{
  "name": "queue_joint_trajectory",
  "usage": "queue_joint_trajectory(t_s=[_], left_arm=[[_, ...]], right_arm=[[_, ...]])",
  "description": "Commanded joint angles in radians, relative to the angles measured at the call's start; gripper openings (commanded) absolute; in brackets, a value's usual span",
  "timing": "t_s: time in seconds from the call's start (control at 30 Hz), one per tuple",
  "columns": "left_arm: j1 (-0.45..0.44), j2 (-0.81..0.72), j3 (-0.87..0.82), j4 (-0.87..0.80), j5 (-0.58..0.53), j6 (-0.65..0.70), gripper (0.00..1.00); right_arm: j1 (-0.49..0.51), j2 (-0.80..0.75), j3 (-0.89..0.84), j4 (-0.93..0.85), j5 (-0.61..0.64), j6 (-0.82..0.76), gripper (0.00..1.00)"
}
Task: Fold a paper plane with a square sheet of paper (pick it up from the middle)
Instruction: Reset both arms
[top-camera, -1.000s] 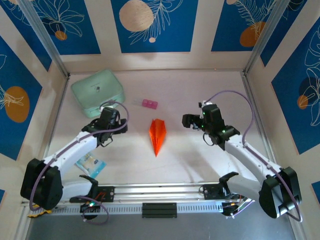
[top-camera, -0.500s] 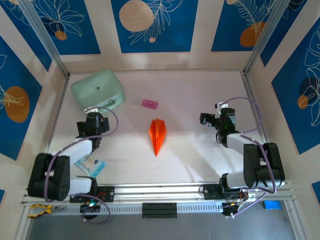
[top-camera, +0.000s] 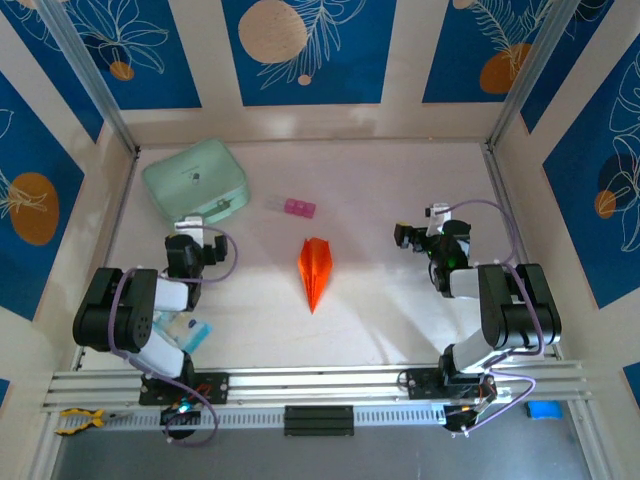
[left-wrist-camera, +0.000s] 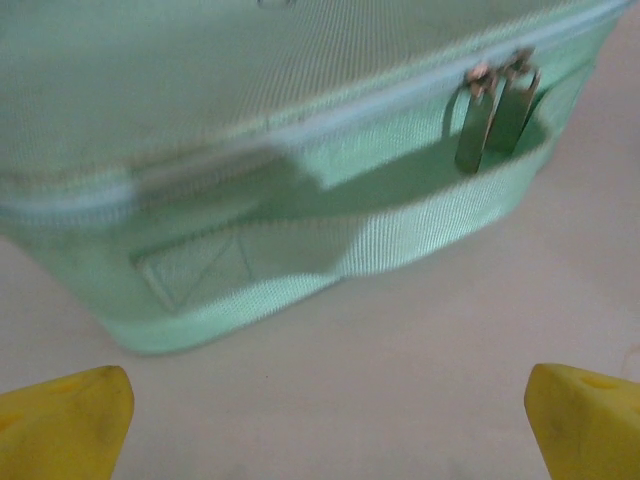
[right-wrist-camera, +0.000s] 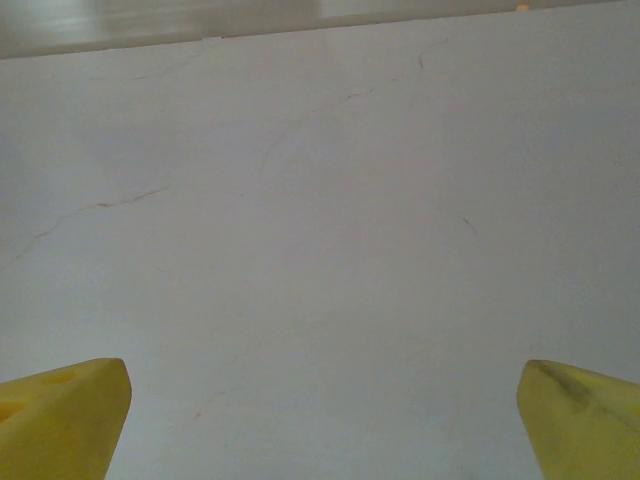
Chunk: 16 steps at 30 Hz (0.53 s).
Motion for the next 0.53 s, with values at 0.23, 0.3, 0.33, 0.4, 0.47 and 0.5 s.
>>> queue_joint_trajectory(t_s=[0.23,0.3,0.33,0.4,0.47,0.5], left_arm=[[-0.004,-0.001,0.014,0.057,0.069,0.026,1.00],[-0.003,-0.002,0.018,0.054,0.076,0.029,1.00],[-0.004,0.000,0.018,0.054,0.076,0.030,1.00],[-0.004,-0.001,0.016,0.054,0.076,0.029,1.00],[-0.004,-0.001,0.017,0.054,0.076,0.029,1.00],[-0.004,0.000,0.017,0.053,0.076,0.029,1.00]], right_arm=[[0.026,-0.007,-0.002,0.039,0.058,-0.017,0.99],[0.021,-0.005,0.004,0.027,0.047,-0.014,0.99],[0.008,-0.003,0.013,0.011,0.017,-0.008,0.99],[-0.004,-0.004,0.014,0.007,-0.009,-0.003,0.99],[-0.003,-0.006,0.014,0.008,-0.008,-0.005,0.99],[-0.002,-0.006,0.013,0.010,-0.006,-0.004,0.99]])
